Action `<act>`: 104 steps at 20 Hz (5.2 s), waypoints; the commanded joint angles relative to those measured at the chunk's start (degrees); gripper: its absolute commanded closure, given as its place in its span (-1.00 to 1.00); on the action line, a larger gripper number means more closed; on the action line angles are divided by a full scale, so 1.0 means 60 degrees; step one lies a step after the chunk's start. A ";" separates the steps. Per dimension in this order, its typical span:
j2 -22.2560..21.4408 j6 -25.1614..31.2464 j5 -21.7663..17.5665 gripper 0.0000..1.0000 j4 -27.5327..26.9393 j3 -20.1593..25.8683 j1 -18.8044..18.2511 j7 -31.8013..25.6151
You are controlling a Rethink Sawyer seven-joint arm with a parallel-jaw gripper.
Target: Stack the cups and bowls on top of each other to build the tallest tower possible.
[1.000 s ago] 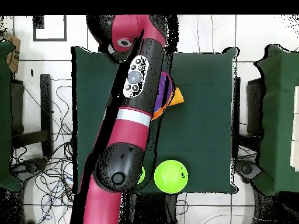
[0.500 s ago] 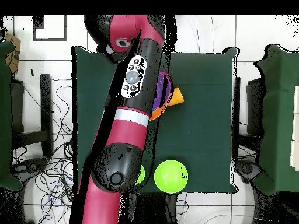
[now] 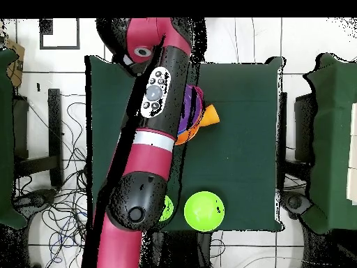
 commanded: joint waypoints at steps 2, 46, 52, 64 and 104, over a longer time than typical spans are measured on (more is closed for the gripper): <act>-0.0180 -0.1308 -0.0457 1.00 0.0844 0.1027 0.0338 0.0012; -0.2461 -0.0078 -0.1483 -1.00 0.2971 0.2044 0.1481 -0.1411; -0.3572 -0.1278 -0.2164 -1.00 0.4528 0.2894 0.1566 -0.2435; -0.5167 -0.3140 -0.3415 -1.00 0.6934 0.4691 0.1353 -0.4205; -0.3672 -0.5631 -0.3489 -1.00 0.6568 0.5777 0.1667 -0.1283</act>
